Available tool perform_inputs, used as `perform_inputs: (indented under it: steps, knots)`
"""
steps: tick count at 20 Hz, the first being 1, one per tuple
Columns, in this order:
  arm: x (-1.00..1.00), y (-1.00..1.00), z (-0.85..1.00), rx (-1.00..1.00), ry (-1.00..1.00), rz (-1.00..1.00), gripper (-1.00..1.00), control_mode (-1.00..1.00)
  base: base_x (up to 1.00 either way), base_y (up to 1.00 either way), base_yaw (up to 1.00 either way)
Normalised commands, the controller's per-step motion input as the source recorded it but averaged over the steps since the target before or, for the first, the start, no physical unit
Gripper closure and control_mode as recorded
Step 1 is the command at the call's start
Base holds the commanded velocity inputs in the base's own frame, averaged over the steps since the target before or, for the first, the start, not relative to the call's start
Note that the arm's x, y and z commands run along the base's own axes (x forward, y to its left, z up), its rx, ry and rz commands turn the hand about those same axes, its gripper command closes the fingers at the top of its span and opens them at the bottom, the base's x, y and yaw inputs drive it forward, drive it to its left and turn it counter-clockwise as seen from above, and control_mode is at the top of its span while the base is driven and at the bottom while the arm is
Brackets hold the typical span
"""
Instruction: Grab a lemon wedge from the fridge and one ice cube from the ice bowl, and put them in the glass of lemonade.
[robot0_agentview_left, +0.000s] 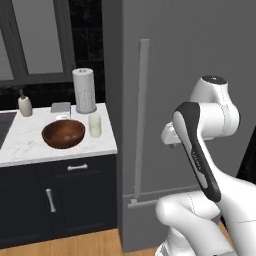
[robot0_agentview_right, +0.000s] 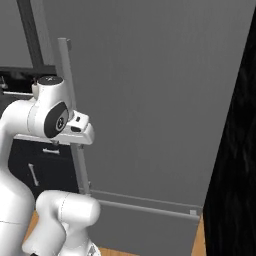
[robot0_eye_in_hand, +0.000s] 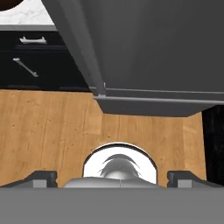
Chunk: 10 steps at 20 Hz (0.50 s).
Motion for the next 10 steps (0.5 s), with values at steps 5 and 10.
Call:
perform_inputs:
  steps: [5,10]
  knots:
    - [0.0,0.0,0.0,0.0,0.0,0.0,-1.0,1.0,-0.1,0.51,0.0]
    - [0.0,0.0,0.0,0.0,0.0,0.0,-1.0,1.0,0.0,0.66,-0.01]
